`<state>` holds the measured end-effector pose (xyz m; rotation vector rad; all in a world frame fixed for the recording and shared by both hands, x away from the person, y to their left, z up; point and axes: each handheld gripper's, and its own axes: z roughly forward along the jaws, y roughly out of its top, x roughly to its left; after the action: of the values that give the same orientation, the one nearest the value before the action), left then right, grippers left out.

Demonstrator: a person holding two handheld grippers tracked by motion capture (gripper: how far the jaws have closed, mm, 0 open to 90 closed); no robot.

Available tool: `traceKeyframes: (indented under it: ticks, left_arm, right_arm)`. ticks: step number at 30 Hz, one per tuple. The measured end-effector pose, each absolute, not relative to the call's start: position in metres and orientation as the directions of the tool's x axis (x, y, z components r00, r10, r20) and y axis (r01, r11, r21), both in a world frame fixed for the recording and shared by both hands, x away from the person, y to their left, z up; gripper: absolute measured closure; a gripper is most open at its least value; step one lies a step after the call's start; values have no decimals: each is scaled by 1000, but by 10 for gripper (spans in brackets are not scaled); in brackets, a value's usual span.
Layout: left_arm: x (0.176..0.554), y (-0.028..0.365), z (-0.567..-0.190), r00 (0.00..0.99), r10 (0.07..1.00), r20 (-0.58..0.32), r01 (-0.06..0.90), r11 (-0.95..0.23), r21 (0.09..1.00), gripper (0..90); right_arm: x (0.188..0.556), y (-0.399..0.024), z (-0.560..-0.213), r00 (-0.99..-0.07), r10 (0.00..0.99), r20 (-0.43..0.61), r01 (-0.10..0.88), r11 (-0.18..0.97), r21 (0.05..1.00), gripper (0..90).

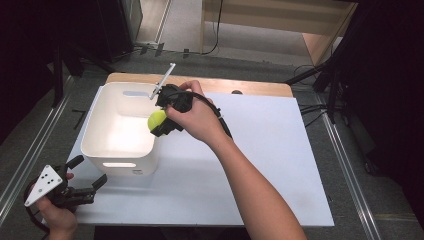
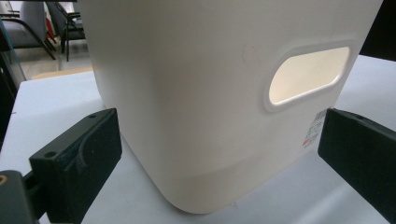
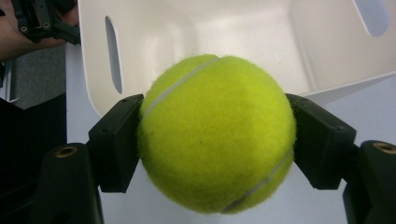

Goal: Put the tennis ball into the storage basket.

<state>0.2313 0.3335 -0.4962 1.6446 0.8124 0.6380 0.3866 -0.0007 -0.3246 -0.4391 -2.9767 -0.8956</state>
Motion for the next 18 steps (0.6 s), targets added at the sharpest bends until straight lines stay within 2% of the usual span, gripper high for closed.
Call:
traceKeyframes:
  ticks: [18]
  left_arm:
    - [232, 335, -496, 616, 788, -16, 173, -116, 978, 0]
  right_arm:
    - [386, 35, -332, -972, 219, 82, 229, 812, 537, 242]
